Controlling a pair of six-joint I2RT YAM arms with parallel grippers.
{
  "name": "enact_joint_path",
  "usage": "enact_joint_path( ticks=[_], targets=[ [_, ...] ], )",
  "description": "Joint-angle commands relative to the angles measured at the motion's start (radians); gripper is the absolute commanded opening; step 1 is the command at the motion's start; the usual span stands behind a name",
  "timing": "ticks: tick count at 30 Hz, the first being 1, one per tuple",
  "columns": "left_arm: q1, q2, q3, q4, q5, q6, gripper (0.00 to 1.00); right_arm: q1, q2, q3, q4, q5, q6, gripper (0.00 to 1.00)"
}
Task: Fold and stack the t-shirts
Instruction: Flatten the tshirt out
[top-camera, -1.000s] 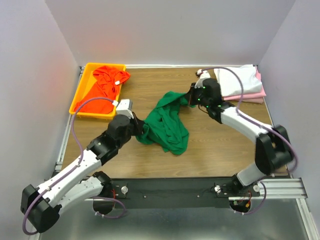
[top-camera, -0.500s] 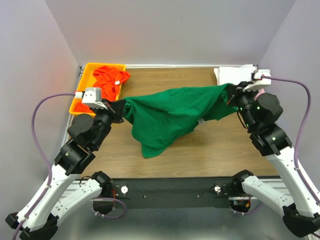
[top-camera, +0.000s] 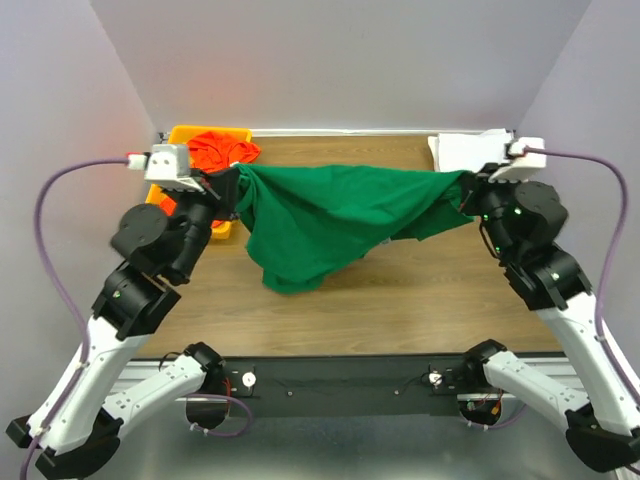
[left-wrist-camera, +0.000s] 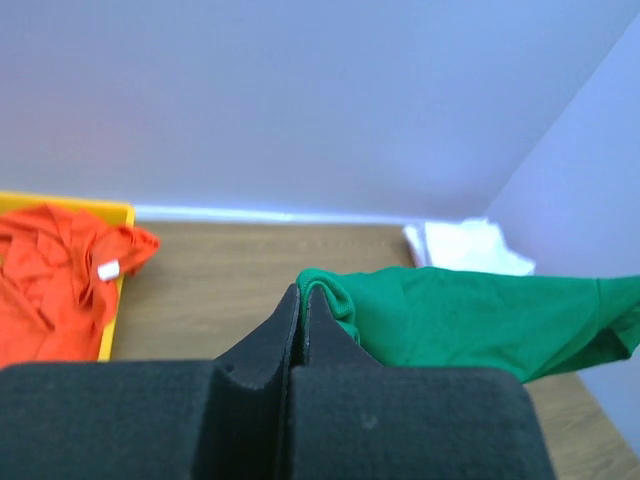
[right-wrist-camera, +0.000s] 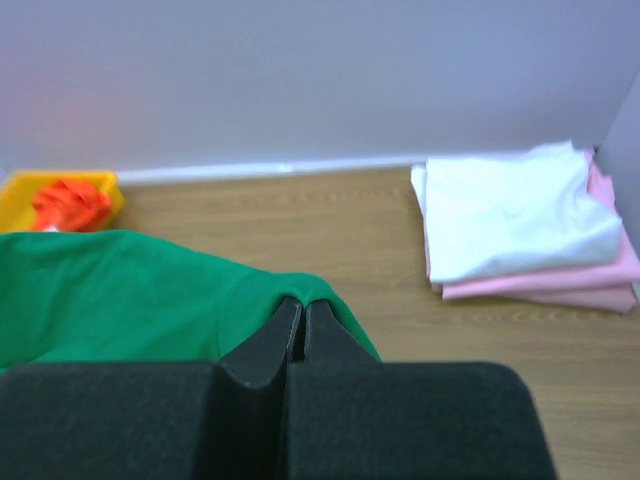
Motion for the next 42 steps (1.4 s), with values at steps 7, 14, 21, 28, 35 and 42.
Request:
enact_joint_path(
  ticks=[7,14,21,28,35,42],
  targets=[
    [0.005,-0.153,0.081,0.000,0.047,-0.021,0.00,0.003,-0.193,0.162,-0.036,-0.016,0.001,0.00],
    [0.005,-0.198,-0.049,0.109,0.233,-0.109,0.00,0.003,-0.169,0.237,-0.035,-0.017,-0.002,0.01],
    [0.057,0.058,-0.258,0.320,0.268,-0.087,0.00,0.001,0.116,0.254,0.004,0.184,-0.082,0.00],
    [0.249,0.386,-0.435,0.439,0.288,-0.063,0.40,-0.116,0.460,0.165,0.066,0.020,-0.031,0.03],
    [0.088,0.468,-0.424,0.419,0.104,-0.049,0.75,-0.161,0.575,0.064,0.114,-0.218,0.048,1.00],
    [-0.326,0.592,-0.367,0.442,0.021,-0.125,0.67,-0.172,0.471,-0.111,0.122,-0.153,0.156,1.00]
  ],
)
